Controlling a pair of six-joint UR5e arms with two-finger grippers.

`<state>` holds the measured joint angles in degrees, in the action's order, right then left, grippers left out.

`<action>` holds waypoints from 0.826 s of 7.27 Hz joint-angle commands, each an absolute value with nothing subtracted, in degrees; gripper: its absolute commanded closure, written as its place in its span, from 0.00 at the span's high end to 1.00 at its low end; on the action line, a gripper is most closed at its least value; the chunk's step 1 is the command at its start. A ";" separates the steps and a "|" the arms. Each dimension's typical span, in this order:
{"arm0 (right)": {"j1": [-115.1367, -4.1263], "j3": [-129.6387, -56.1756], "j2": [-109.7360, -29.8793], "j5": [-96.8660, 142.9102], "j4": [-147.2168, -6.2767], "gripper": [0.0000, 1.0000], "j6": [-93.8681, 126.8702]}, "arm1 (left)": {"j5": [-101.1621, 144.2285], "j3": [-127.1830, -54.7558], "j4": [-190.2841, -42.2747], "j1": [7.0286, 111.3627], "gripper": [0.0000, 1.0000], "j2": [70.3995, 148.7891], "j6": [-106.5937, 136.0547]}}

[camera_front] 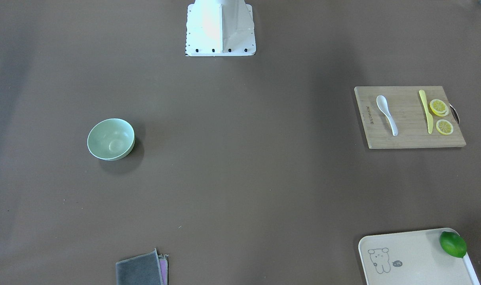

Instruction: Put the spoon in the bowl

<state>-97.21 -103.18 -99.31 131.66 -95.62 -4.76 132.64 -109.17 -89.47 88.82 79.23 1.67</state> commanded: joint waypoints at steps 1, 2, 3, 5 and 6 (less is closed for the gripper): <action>-97.21 -103.27 -99.40 131.66 -95.62 1.00 -4.83 | 130.97 -110.12 -89.65 89.81 0.98 78.49 1.41; -97.21 -103.27 -99.40 131.57 -95.62 1.00 -4.83 | 130.96 -110.82 -89.74 90.35 0.98 77.88 1.41; -97.21 -103.45 -99.23 131.75 -95.54 1.00 -4.66 | 130.87 -112.66 -89.74 91.22 0.98 77.35 1.49; -97.12 -102.84 -99.75 137.78 -85.14 1.00 -4.40 | 130.96 -113.90 -89.91 91.23 0.98 78.56 1.84; -97.12 -102.40 -99.84 139.03 -78.81 1.00 -4.13 | 131.39 -115.39 -90.00 91.32 0.98 79.53 1.93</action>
<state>-97.14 -103.00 -99.63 136.49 -86.62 -4.41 131.01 -113.93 -89.87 91.22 78.38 1.74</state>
